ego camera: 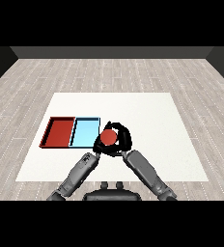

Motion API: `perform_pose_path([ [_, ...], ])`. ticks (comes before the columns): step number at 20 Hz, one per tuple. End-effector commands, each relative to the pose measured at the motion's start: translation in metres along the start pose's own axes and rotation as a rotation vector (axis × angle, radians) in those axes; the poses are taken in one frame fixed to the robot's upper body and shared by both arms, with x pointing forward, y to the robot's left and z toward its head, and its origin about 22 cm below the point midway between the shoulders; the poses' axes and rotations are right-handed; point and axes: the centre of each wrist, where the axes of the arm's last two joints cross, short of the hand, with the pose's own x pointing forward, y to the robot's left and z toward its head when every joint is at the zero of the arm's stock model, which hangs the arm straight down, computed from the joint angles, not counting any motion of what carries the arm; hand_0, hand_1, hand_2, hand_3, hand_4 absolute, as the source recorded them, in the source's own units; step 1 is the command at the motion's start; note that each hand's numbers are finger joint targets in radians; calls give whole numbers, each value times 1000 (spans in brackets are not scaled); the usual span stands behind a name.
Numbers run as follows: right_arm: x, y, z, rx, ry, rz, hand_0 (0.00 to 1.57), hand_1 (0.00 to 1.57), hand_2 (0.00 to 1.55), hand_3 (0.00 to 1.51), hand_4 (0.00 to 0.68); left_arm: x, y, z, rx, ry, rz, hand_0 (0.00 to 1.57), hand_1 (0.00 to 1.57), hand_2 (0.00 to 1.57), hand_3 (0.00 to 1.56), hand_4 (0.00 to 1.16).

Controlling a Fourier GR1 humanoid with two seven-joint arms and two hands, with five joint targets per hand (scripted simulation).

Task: Pick the red can and put it in the red box

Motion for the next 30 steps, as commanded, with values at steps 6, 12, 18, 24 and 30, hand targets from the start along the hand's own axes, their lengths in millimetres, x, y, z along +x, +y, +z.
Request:
perform_pose_path([
  [6,3,15,-10,14,11,-1,1560,1560,1467,1397,654,8,-7,3,182,25,47,1447,1447,1478,1424,1113],
  [12,-7,13,-9,11,17,4,1492,1492,1442,1388,651,-19,0,-4,225,50,-45,1571,1571,1564,1484,1116],
  [18,-4,4,-14,12,21,5,1490,1490,1440,1392,642,8,-28,-4,253,-25,-49,1571,1571,1558,1479,1138],
  [24,-8,-2,-6,19,94,23,923,923,935,532,0,2,-5,-7,275,-126,-30,1571,1571,1571,1513,1147],
  [30,2,3,-8,32,125,74,0,0,0,0,0,-4,-10,0,283,-120,-46,1571,1571,1571,1513,1147],
])
